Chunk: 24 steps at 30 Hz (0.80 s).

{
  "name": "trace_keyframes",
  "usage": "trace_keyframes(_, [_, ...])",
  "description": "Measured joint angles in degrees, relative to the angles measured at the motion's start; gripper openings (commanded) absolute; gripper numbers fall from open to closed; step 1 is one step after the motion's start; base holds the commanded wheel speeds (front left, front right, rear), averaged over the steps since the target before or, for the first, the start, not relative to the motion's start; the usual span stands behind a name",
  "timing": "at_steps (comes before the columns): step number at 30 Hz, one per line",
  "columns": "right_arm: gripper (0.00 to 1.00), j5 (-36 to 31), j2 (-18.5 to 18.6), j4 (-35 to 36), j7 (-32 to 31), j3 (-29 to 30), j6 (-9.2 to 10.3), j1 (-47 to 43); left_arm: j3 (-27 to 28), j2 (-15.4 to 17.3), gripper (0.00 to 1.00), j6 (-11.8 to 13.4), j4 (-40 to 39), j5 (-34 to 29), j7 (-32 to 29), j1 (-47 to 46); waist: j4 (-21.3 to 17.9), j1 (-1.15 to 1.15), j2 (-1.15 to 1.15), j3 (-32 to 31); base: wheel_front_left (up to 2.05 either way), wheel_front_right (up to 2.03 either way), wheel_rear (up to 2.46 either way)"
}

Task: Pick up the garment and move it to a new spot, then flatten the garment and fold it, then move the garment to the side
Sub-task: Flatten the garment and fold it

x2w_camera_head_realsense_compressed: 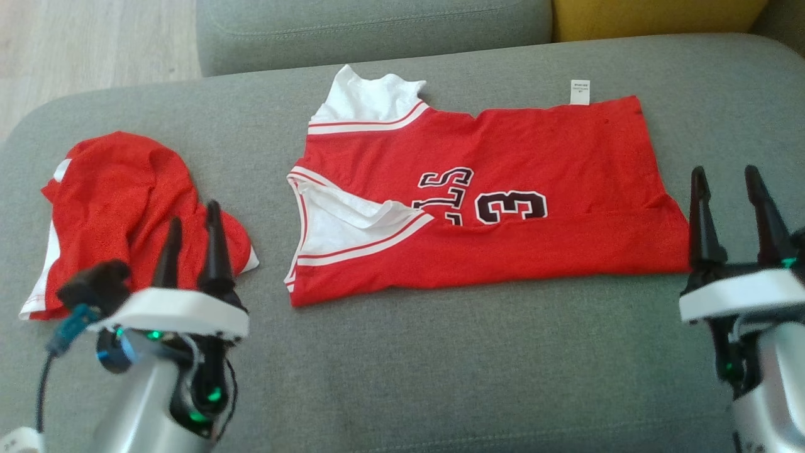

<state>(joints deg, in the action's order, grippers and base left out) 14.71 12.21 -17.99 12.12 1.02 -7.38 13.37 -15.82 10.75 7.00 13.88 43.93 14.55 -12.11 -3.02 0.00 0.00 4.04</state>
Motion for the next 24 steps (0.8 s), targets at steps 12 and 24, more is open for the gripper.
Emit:
trace_keyframes(12, [1.0,-4.2,-4.7,7.1,0.0,1.2,0.0,-5.9,-5.9,-3.1,1.0,-3.5,9.4,-7.8,-0.2,1.4,-1.9,0.0,0.0,1.0,0.0,0.0,0.0])
trace_keyframes(24, [1.0,-4.7,-4.8,7.8,-0.1,0.7,0.0,-5.9,-9.5,-3.4,1.0,-1.9,20.7,-11.7,-3.4,-3.3,-4.2,0.0,0.0,2.8,0.0,0.0,0.0])
